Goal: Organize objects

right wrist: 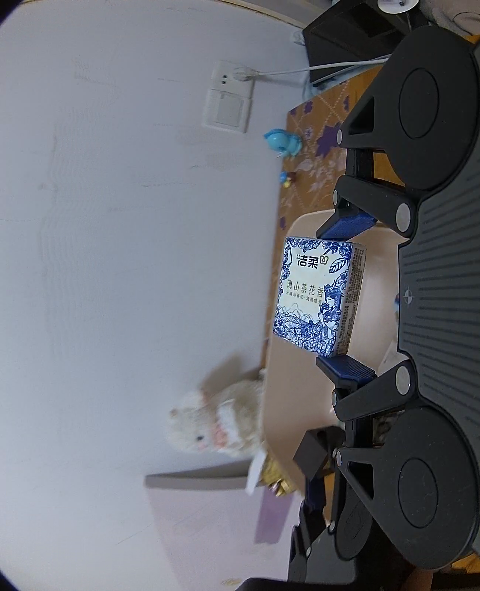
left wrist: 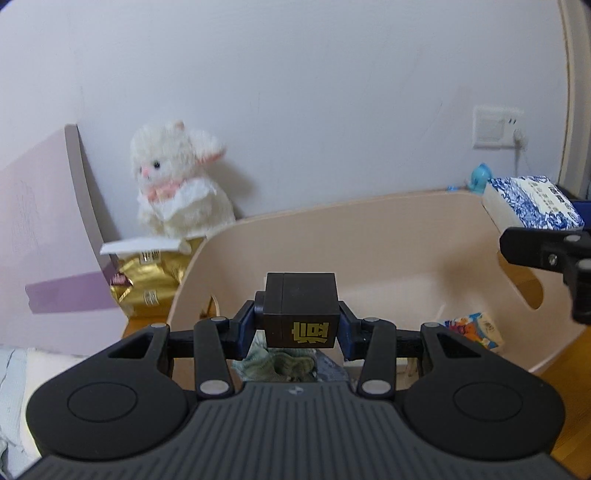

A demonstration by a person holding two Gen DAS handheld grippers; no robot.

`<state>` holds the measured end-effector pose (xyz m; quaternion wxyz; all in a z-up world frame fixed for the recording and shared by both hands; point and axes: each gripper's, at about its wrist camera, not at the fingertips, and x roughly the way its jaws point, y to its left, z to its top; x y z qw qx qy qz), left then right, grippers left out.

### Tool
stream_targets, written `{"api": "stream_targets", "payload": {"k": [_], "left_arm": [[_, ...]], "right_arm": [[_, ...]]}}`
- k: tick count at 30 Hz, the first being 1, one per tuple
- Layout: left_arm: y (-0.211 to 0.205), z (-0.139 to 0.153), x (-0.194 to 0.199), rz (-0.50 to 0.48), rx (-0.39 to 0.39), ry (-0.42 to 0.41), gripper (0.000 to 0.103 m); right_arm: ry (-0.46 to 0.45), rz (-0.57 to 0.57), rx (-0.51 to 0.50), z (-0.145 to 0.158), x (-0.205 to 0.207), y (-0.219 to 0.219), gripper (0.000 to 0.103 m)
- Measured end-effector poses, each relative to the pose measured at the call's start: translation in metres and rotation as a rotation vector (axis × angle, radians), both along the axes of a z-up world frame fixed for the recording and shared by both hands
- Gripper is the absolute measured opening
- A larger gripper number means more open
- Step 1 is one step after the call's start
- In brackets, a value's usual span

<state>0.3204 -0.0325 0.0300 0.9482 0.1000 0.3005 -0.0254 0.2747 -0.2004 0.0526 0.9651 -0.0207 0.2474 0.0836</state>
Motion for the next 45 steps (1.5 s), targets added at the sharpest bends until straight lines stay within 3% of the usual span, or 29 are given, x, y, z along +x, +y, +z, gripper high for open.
{"api": "stream_targets", "payload": {"k": [9,15,17,19,24,28,33,45], "left_arm": [[-0.012,-0.025,0.027,0.043,0.042,0.157,0.047],[-0.009,-0.03,0.029,0.053,-0.013,0.213,0.048],[-0.011,-0.028,0.027,0.058,0.005,0.203,0.053],[-0.014,-0.022,0.022,0.064,0.035,0.171,0.075],[-0.007,-0.003,0.011,0.088,0.001,0.119,0.089],[-0.007,0.012,-0.004,0.081,-0.005,0.081,0.089],[-0.005,0.027,-0.027,0.091,-0.004,0.037,0.091],[0.007,0.05,-0.096,0.1,-0.034,-0.033,0.093]], "right_arm": [[0.118,-0.023,-0.025,-0.033,0.023,0.0,0.063],[0.154,-0.009,-0.063,-0.043,0.028,0.005,0.065],[0.154,-0.007,-0.052,-0.041,0.027,0.005,0.071],[0.147,-0.003,-0.05,-0.037,0.024,0.005,0.076],[0.115,-0.005,-0.027,-0.025,0.013,-0.002,0.081],[0.075,-0.004,0.019,-0.008,-0.005,-0.009,0.096],[0.014,0.001,0.009,0.012,-0.033,-0.013,0.103],[-0.033,0.026,0.015,0.033,-0.1,-0.016,0.103]]}}
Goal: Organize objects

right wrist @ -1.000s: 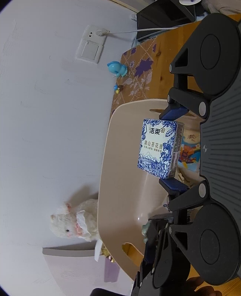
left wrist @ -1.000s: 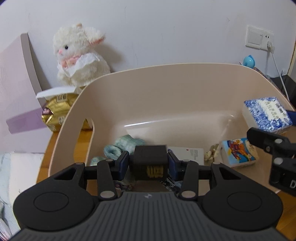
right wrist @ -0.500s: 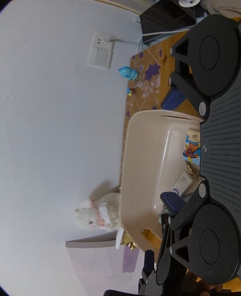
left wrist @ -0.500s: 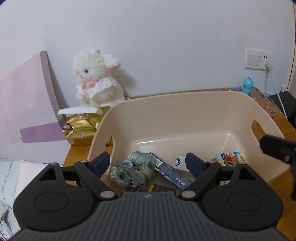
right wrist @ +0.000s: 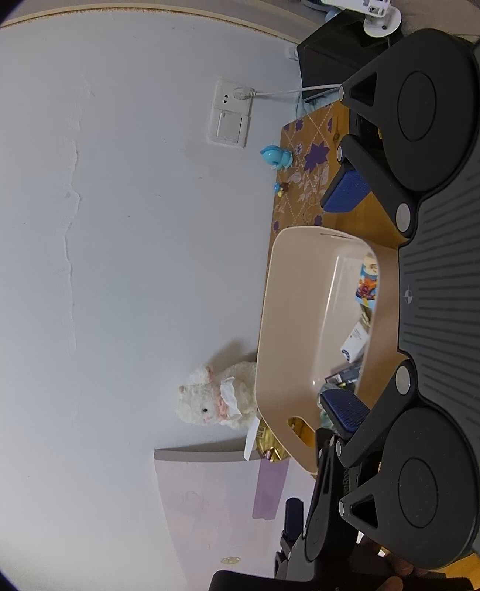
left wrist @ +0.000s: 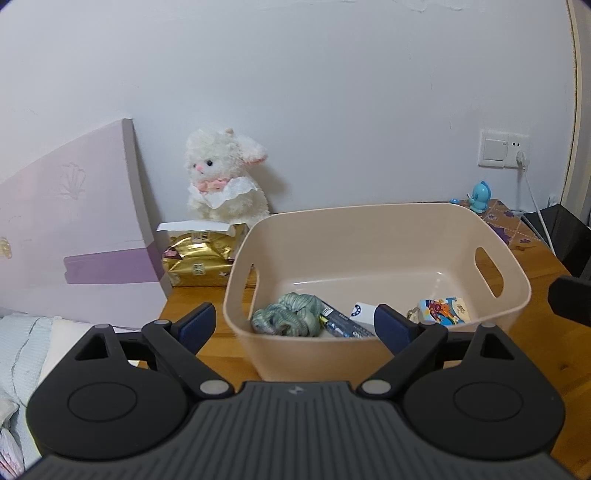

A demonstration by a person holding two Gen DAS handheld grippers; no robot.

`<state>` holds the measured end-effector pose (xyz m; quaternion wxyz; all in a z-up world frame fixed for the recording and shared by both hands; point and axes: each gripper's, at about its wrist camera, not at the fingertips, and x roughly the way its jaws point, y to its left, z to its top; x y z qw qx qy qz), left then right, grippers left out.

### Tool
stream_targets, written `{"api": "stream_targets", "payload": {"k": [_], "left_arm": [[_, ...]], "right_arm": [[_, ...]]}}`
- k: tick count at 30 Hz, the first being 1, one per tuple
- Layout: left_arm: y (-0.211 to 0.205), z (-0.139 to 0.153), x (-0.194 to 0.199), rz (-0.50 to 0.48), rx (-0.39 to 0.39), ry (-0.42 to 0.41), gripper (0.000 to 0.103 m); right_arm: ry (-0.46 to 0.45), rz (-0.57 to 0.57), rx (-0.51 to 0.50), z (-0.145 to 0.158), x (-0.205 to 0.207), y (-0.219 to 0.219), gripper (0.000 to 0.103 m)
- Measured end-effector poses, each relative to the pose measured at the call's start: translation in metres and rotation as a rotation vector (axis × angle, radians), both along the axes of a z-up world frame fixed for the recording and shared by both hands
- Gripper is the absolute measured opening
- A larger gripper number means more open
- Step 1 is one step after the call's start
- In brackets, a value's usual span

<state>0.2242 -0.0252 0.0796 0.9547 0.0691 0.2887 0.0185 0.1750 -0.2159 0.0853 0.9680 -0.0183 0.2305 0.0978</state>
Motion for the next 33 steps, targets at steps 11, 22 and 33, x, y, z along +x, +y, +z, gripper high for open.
{"api": "stream_targets", "payload": {"k": [11,22,33], "left_arm": [[0.003,0.003,-0.057,-0.026,0.021,-0.049,0.093],[0.009,0.004,-0.101,-0.048,-0.009,-0.086,0.093],[0.027,0.008,-0.151,-0.019,-0.017,-0.128,0.093]], "right_arm": [[-0.032,-0.009,-0.004,0.006,-0.055,-0.002,0.103],[-0.07,0.002,-0.018,0.007,-0.102,0.003,0.103],[-0.089,-0.004,-0.009,0.0,-0.145,0.0,0.103]]}}
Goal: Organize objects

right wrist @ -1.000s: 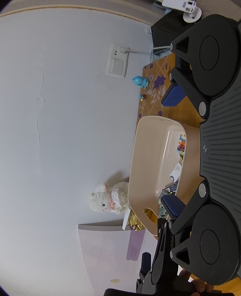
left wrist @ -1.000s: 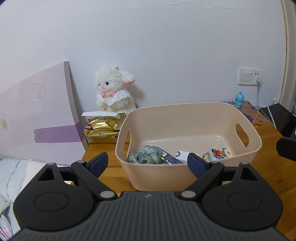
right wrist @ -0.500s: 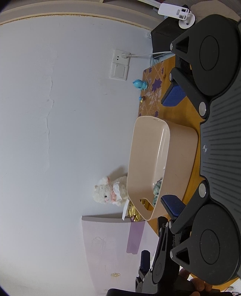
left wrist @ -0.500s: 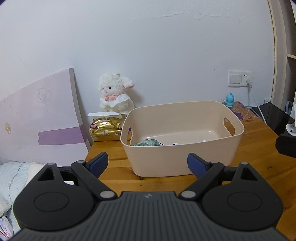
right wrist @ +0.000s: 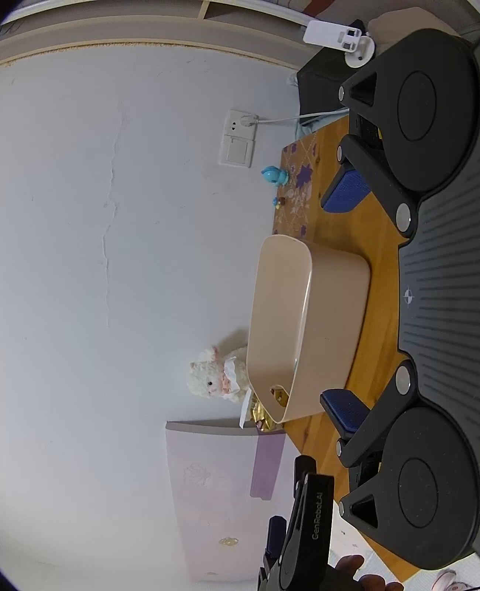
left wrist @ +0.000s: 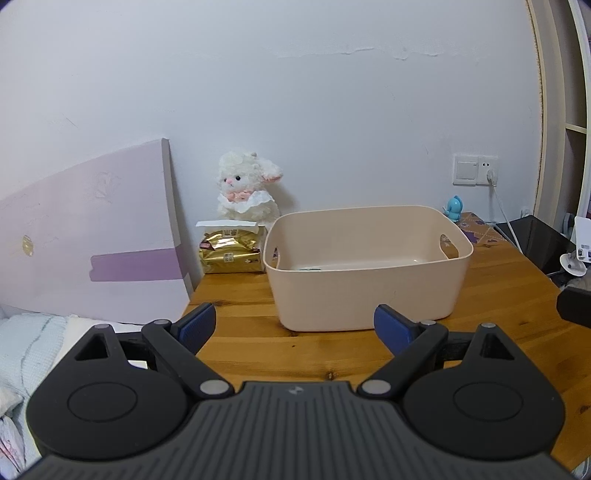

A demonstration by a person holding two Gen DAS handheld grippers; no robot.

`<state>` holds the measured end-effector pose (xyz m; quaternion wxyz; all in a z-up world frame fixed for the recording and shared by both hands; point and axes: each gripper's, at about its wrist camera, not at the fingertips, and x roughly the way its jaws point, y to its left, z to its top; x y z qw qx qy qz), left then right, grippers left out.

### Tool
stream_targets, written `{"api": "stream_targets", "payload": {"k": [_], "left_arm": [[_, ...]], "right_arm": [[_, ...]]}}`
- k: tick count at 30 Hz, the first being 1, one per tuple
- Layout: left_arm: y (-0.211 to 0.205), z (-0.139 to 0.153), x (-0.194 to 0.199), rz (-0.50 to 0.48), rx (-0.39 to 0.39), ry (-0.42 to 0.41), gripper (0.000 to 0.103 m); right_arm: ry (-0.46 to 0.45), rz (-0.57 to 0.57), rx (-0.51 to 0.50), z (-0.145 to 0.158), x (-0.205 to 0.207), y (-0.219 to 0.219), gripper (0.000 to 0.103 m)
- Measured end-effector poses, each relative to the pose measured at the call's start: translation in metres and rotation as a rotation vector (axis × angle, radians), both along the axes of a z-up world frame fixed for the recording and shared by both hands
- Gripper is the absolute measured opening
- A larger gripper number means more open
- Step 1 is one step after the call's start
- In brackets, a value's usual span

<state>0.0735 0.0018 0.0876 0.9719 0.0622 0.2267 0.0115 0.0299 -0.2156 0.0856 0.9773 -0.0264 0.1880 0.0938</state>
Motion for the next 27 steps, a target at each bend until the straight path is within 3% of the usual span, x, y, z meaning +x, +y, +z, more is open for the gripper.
{"api": "stream_targets", "payload": {"k": [27], "left_arm": [[-0.029,-0.006,-0.104,-0.083,-0.001,0.013,0.093]], "right_arm": [[0.068,-0.026,0.025,-0.01,-0.083,-0.013,0.103]]}}
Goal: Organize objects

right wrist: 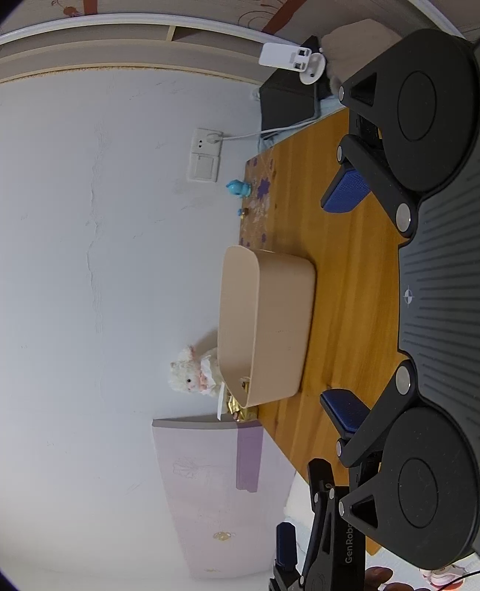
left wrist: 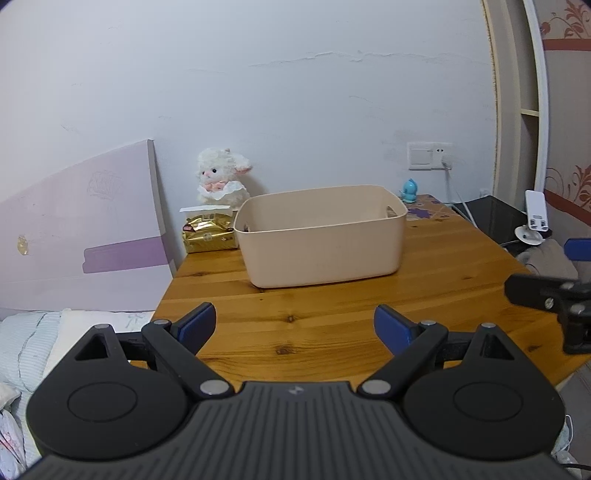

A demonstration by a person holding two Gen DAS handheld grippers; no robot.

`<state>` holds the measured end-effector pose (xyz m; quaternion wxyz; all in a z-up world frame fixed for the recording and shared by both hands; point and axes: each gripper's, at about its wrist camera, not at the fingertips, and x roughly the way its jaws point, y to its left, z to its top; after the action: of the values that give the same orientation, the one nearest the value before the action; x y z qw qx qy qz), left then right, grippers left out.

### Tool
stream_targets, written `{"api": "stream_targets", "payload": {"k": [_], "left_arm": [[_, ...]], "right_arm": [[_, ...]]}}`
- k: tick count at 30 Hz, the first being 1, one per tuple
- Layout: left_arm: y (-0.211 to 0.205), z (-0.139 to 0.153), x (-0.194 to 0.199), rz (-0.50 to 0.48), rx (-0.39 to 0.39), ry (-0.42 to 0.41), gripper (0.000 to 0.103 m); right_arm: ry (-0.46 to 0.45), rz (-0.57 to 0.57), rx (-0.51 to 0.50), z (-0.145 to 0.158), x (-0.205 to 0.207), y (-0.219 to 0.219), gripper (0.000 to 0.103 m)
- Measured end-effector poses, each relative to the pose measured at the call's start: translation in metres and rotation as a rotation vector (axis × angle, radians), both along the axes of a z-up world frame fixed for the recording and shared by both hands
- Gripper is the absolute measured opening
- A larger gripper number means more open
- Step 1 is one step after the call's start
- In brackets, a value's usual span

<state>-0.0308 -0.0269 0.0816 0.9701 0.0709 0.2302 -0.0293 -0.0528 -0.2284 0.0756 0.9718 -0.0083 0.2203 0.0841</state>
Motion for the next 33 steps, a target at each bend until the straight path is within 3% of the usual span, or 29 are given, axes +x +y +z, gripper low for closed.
{"api": "stream_targets", "payload": {"k": [9,33], "left_arm": [[-0.002,-0.002,-0.023,-0.011,-0.047,0.016,0.093],[0.001,-0.004,-0.049,0.023,-0.037,0.05,0.093]], "right_arm": [[0.032,0.006,0.006,-0.009,-0.023,-0.001,0.103],[0.048,0.001,-0.036,-0.007,-0.05,-0.001,0.103]]}}
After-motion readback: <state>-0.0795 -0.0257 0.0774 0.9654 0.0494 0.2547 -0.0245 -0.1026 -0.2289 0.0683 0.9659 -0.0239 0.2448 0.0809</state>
